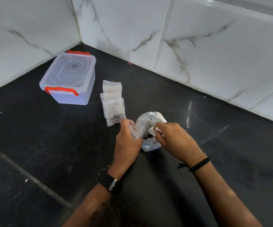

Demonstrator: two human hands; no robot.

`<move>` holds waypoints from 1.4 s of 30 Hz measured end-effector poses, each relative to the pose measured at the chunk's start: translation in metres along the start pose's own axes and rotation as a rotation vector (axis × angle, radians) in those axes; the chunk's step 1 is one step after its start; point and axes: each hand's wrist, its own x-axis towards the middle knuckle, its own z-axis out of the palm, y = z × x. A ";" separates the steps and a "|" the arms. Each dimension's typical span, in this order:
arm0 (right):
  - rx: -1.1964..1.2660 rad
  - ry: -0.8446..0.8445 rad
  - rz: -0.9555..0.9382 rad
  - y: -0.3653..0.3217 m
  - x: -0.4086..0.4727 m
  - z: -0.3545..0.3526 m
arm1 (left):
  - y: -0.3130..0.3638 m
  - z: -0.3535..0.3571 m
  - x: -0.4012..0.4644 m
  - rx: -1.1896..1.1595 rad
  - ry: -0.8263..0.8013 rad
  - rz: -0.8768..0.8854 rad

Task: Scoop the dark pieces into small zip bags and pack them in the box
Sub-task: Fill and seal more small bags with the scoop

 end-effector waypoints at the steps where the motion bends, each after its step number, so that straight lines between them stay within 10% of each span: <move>1: -0.024 -0.003 0.000 0.000 0.000 0.000 | 0.000 0.001 0.001 -0.016 0.016 0.009; 6: -0.134 0.031 -0.161 0.000 0.003 0.003 | -0.005 0.003 0.002 -0.061 0.053 0.003; 42: 0.969 0.271 0.565 0.009 -0.004 0.019 | -0.020 0.010 0.014 -0.330 -0.082 -0.191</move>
